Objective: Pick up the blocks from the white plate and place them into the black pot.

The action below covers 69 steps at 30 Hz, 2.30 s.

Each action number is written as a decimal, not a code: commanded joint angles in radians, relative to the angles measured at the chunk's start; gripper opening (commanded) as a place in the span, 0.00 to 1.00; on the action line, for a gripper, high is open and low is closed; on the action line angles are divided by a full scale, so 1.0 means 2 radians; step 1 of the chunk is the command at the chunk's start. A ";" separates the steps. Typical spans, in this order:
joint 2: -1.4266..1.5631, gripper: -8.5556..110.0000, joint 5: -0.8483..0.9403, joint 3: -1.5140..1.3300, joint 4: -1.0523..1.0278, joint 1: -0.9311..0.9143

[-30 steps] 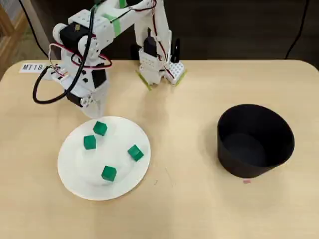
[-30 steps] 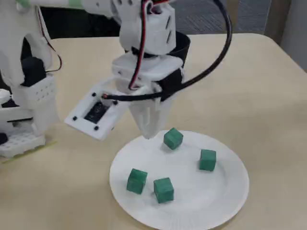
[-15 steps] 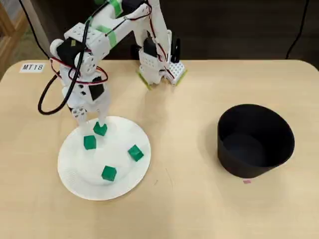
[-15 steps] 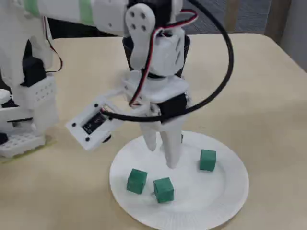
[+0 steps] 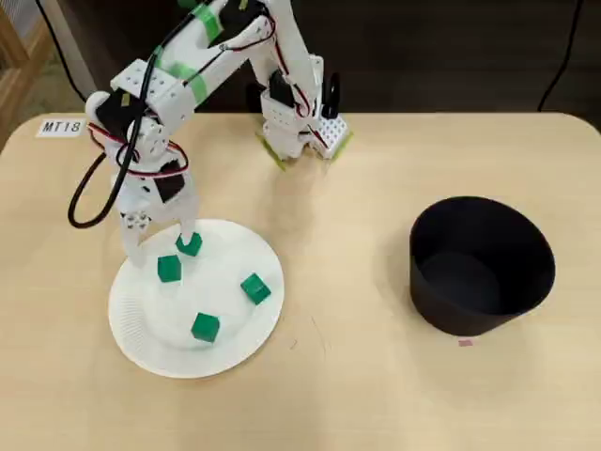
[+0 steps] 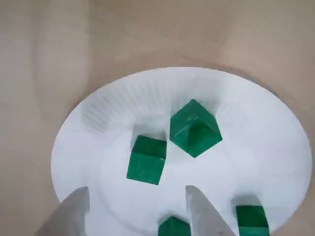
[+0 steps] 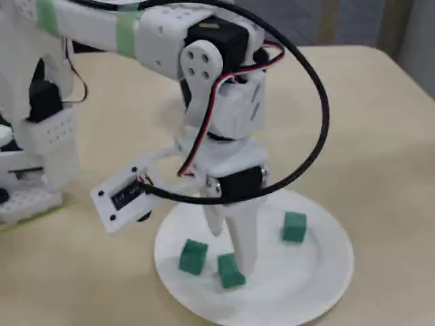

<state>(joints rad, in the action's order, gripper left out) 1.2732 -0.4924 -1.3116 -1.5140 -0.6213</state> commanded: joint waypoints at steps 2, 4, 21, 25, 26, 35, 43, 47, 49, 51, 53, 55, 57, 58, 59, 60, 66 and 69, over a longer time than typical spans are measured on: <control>-0.001 0.32 -0.008 0.021 0.003 0.003; -0.007 0.32 -0.015 0.018 0.008 0.005; -0.042 0.28 -0.044 0.018 0.070 0.014; -0.051 0.25 -0.054 0.018 0.087 0.012; -0.053 0.24 -0.058 0.018 0.091 0.012; -0.074 0.05 -0.081 0.025 0.100 -0.002; -0.069 0.05 -0.056 0.071 0.095 0.016; -0.072 0.05 0.013 0.163 0.095 0.044; -0.090 0.05 0.075 0.232 0.087 0.070; -0.094 0.05 0.143 0.280 0.084 0.099; -0.085 0.05 0.210 0.311 0.082 0.132; -0.074 0.05 0.268 0.340 0.061 0.170; -0.052 0.05 0.321 0.341 0.055 0.213; -0.044 0.05 0.341 0.341 0.050 0.235; -0.035 0.05 0.354 0.341 0.042 0.256; -0.026 0.05 0.364 0.341 0.035 0.275; 0.044 0.05 0.347 0.341 -0.002 0.377; 0.068 0.05 0.328 0.339 -0.028 0.431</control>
<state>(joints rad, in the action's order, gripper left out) 1.3269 0.1902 -0.6811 -1.5340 0.1519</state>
